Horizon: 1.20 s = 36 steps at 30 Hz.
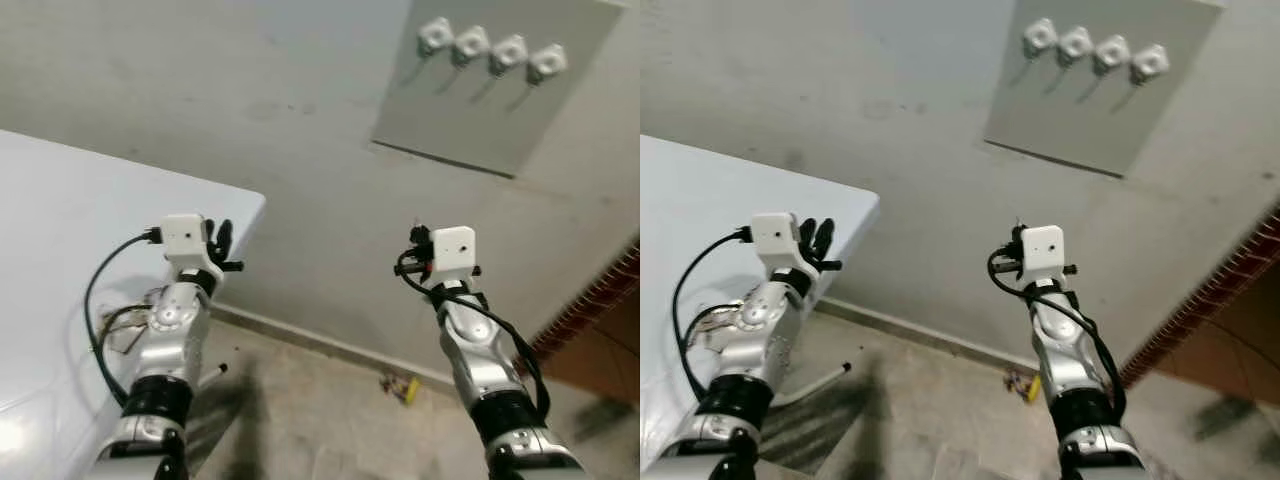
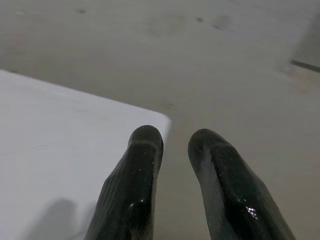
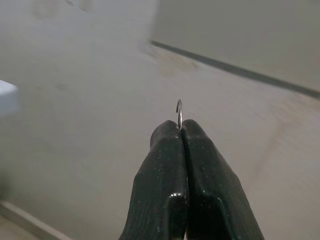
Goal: Hang keys on a hook
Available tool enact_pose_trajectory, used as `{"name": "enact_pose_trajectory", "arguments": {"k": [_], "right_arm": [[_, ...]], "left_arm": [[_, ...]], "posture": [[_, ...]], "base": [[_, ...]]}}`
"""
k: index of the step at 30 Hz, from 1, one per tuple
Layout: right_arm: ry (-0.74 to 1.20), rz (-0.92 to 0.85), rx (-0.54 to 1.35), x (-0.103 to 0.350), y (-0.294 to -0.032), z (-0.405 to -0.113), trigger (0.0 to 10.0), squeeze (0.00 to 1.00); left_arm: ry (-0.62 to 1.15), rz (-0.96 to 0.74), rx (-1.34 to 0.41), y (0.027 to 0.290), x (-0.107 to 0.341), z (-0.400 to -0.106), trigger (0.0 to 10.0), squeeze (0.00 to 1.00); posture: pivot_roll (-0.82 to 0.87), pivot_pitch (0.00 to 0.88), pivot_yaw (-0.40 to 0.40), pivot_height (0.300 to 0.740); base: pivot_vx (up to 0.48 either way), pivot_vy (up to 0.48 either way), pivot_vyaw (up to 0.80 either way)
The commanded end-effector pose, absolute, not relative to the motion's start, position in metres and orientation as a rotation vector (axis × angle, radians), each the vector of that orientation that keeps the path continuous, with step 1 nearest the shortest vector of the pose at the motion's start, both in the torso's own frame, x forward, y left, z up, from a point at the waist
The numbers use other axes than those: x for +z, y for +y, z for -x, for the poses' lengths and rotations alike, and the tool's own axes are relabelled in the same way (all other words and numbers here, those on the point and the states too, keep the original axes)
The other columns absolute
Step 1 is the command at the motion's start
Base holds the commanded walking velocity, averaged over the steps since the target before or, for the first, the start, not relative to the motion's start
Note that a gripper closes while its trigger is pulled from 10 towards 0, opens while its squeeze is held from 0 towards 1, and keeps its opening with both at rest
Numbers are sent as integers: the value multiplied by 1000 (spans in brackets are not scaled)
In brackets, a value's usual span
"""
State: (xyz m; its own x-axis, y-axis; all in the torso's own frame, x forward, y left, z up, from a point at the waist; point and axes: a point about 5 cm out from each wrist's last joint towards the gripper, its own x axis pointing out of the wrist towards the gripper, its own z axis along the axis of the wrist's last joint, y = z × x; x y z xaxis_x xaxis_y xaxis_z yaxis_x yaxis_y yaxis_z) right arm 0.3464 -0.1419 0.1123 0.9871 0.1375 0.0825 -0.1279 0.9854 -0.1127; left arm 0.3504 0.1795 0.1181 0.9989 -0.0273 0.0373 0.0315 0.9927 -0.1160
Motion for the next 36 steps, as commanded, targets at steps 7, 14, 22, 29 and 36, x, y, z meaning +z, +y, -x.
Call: {"name": "enact_pose_trajectory", "arguments": {"k": [7,14,22,29,36], "right_arm": [[-93,129,134,113,-150,-343,10000,0],[-119,74,129,112,-154,-333,10000,0],[-138,34,116,113,-154,-315,10000,0],[-112,-12,106,108,-150,-311,10000,0],[-106,-31,75,112,-152,-307,10000,0]], "left_arm": [[-2,124,-194,140,105,-334,10000,0],[18,133,-220,133,101,-327,10000,0],[0,143,-203,139,109,-322,10000,0],[-2,131,-195,143,109,-320,10000,0],[1,140,-243,139,118,-324,10000,0]], "posture": [[-26,0,-75,740],[-36,0,-70,740],[-47,0,-59,740],[-57,0,-27,740],[-79,0,14,740]], "base": [[0,0,-729],[0,0,-511],[0,0,0],[0,0,0],[0,0,0]]}}
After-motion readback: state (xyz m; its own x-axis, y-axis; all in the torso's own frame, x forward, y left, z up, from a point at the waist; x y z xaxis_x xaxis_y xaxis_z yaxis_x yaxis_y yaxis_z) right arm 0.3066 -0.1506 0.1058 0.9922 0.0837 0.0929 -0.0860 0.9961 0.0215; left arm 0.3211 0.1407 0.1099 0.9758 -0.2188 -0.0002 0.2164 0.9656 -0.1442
